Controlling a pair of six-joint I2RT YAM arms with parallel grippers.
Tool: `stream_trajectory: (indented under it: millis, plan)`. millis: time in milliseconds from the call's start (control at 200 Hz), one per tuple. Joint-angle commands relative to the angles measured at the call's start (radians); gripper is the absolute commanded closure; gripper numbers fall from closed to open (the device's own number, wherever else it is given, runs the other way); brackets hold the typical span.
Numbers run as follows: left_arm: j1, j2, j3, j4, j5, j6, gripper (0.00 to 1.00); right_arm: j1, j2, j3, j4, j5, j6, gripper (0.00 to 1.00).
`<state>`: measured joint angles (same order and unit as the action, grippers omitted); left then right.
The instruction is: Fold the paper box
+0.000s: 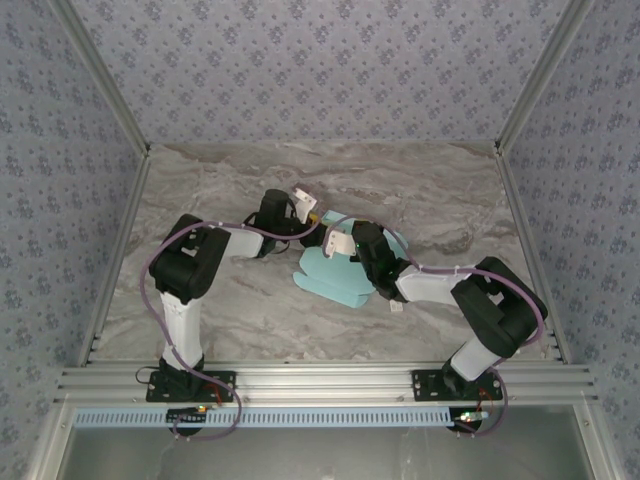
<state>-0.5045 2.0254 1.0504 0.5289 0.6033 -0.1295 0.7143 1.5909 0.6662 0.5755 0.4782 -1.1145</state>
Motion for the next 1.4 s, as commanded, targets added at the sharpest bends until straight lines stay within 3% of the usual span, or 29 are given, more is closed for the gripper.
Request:
stream_trajectory:
  millis: [0,200,445,994,1394]
  plan:
    - [0.003,-0.015,-0.022,-0.004,-0.084,0.029,0.52,0.011,-0.029,0.016,-0.050,-0.017,0.015,0.95]
    - [-0.026,-0.040,-0.069,0.005,-0.202,0.078,0.63,0.021,-0.041,0.023,-0.059,-0.012,0.016,0.95]
    - [-0.041,-0.046,-0.141,0.131,-0.267,0.063,0.64,0.041,-0.045,0.009,-0.063,0.012,0.012,0.95]
    - [-0.038,-0.060,-0.211,0.269,-0.224,0.061,0.61,0.070,0.010,-0.024,-0.015,0.055,-0.024,0.95]
    - [-0.036,-0.069,-0.211,0.279,-0.216,0.042,0.61,0.082,0.020,-0.022,-0.012,0.063,-0.035,0.95]
